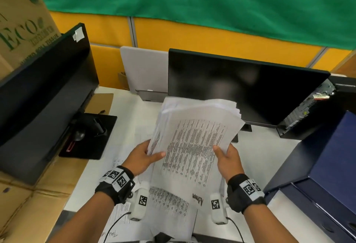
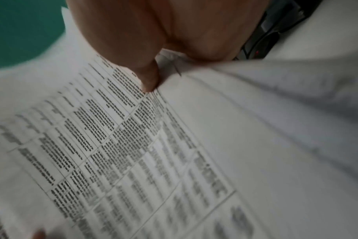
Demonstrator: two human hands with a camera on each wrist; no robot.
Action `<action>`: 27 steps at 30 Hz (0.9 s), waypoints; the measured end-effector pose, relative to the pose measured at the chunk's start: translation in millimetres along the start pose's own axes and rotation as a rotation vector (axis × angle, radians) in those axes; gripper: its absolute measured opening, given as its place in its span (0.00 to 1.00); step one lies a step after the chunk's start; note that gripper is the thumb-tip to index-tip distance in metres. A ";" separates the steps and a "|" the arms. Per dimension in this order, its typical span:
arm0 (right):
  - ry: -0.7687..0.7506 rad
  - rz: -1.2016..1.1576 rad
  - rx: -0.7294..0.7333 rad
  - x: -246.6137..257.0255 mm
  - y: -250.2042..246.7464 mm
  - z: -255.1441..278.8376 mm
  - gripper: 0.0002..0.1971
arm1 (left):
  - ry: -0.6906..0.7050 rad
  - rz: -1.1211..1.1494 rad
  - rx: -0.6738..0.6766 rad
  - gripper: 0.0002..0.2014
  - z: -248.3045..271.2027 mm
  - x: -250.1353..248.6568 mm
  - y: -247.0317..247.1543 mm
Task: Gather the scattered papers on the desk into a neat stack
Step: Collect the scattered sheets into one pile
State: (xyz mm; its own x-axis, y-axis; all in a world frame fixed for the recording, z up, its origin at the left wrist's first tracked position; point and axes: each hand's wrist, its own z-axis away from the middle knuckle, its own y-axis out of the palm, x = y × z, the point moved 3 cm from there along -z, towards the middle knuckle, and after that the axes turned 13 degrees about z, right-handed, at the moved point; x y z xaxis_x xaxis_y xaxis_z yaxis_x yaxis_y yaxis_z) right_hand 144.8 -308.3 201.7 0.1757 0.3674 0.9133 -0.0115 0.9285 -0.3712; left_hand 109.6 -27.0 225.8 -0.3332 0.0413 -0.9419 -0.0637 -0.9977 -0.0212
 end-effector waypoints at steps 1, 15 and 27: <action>0.039 -0.046 0.006 -5.4 -0.6 -1.5 0.16 | -0.058 -0.039 0.023 0.16 2.2 5.4 0.0; 0.514 0.279 0.162 -113.1 31.8 25.5 0.24 | -0.459 -0.410 -0.319 0.19 5.6 130.1 -52.7; 0.524 0.383 0.214 -125.1 32.3 22.1 0.25 | -0.447 -0.411 -0.559 0.40 -13.1 147.5 -54.2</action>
State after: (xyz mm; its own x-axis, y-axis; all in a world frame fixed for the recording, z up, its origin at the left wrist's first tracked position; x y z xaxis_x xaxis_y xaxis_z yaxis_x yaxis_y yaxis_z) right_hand 100.7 -323.0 79.1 0.5734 0.6471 0.5024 -0.3531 0.7486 -0.5612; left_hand 76.2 32.5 83.7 -0.7359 0.3081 -0.6030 0.1763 -0.7726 -0.6099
